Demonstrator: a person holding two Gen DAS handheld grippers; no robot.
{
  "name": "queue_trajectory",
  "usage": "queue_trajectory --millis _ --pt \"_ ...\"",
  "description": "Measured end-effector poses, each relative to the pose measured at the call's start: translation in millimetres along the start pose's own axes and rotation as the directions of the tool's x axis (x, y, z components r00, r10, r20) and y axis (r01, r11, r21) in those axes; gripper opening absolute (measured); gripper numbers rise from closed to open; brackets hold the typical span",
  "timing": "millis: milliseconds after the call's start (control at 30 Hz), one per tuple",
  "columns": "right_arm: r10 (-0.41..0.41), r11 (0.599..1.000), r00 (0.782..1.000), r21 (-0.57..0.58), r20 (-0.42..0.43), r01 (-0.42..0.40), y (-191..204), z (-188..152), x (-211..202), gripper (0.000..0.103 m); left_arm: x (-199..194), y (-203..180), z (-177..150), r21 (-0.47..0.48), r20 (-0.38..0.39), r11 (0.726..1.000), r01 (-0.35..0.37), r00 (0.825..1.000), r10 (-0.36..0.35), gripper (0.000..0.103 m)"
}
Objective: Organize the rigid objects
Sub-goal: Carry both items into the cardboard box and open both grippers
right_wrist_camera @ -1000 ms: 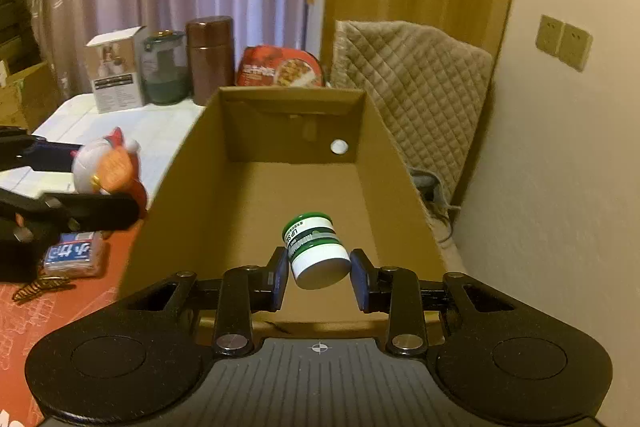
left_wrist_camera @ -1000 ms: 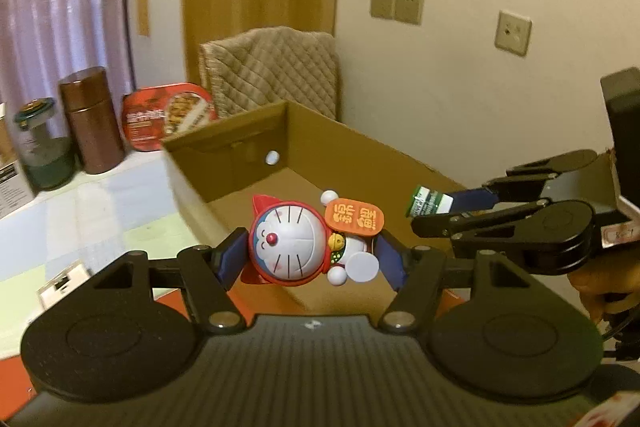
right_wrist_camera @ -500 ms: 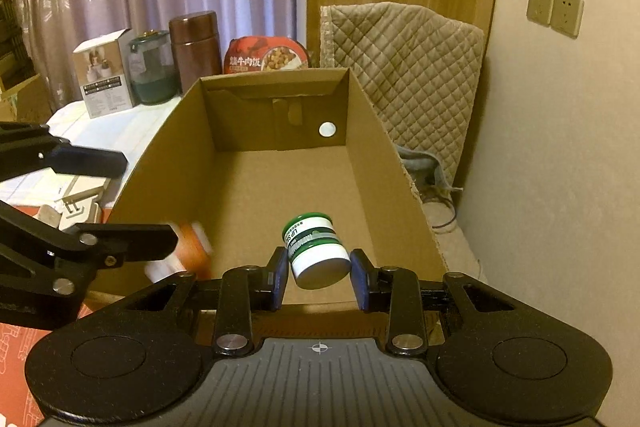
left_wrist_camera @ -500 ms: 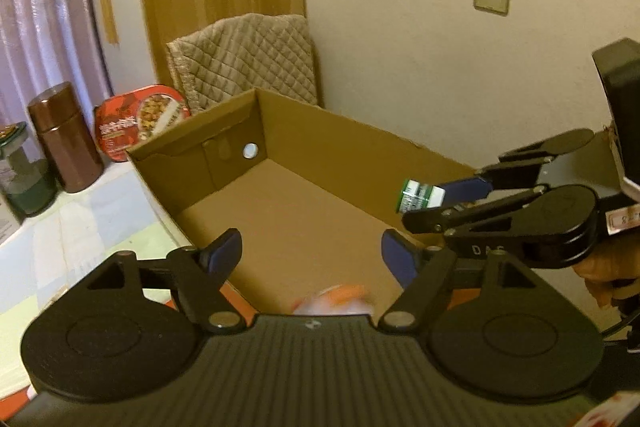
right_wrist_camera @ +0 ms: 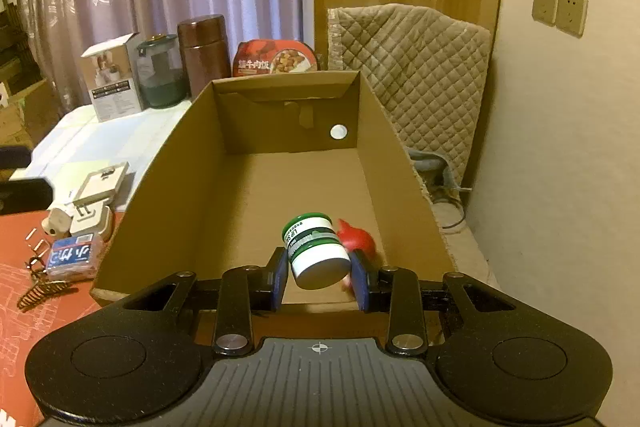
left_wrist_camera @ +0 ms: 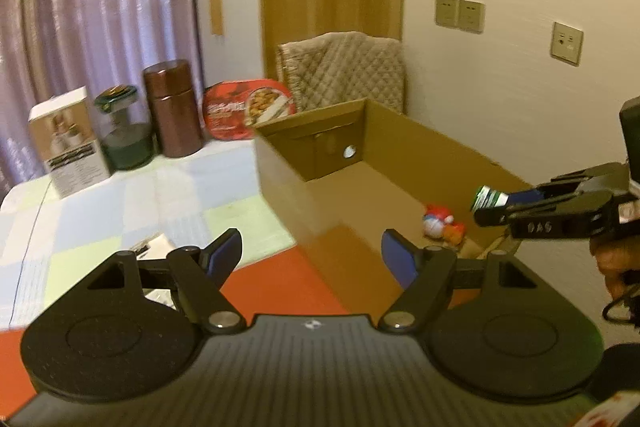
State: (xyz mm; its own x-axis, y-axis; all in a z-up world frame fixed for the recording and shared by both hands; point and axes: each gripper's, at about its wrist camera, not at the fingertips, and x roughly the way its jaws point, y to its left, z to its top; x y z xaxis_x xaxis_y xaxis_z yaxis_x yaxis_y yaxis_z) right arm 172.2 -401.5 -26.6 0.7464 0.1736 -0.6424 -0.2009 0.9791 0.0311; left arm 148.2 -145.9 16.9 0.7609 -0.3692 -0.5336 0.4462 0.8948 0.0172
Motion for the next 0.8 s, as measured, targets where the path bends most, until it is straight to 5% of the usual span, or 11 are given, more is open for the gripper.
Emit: queue_trajectory --millis 200,300,600,800 --pt "0.045 0.999 0.999 0.026 0.027 -0.045 2.5 1.8 -0.4 0.032 -11.9 15.3 -22.3 -0.075 -0.018 0.997 -0.019 1.0 0.018 0.075" --pt "0.039 0.999 0.999 0.026 0.03 -0.04 5.6 3.8 -1.5 0.052 -16.0 21.0 -29.6 -0.106 -0.04 0.994 -0.012 0.999 0.007 0.078" --pt "0.028 1.0 0.994 0.006 0.109 -0.029 20.6 7.4 -31.5 0.054 -40.0 30.1 -45.5 -0.065 -0.044 0.996 -0.068 0.997 0.066 0.079" --pt "0.095 0.995 0.98 -0.033 0.178 -0.091 57.8 9.9 -64.4 0.055 -62.3 51.6 -64.0 -0.078 -0.063 0.99 -0.12 0.991 0.115 0.079"
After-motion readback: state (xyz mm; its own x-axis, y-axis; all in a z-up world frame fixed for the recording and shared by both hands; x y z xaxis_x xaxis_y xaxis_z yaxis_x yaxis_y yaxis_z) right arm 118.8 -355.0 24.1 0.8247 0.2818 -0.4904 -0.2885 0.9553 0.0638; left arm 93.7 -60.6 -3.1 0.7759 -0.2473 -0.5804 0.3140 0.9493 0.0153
